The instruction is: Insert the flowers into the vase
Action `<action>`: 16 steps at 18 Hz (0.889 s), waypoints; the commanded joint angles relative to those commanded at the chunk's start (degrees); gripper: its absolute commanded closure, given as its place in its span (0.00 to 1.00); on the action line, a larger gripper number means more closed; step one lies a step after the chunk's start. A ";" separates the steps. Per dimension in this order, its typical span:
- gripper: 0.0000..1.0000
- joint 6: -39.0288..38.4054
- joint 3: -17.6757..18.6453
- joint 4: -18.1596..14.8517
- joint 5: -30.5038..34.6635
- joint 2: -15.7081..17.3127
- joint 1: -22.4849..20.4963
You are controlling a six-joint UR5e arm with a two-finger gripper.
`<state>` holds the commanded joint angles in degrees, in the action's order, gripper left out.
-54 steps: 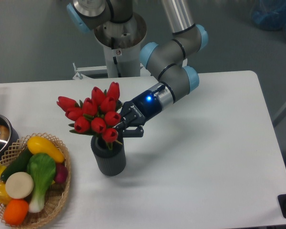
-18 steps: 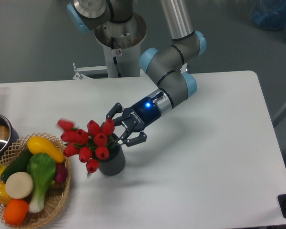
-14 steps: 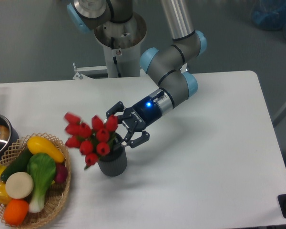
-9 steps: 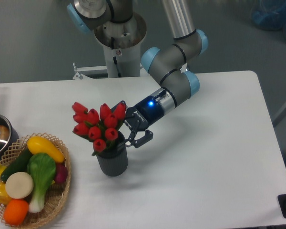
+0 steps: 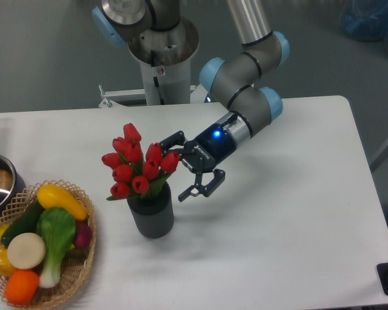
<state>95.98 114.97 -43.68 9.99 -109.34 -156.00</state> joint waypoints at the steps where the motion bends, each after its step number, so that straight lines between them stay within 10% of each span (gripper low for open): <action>1: 0.00 -0.35 -0.62 -0.09 2.56 0.44 -0.53; 8: 0.00 -0.09 -0.27 -0.18 6.88 2.55 -1.41; 16: 0.00 -1.14 -5.63 0.00 29.01 5.54 -6.32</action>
<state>94.84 109.34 -43.68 39.00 -103.80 -162.33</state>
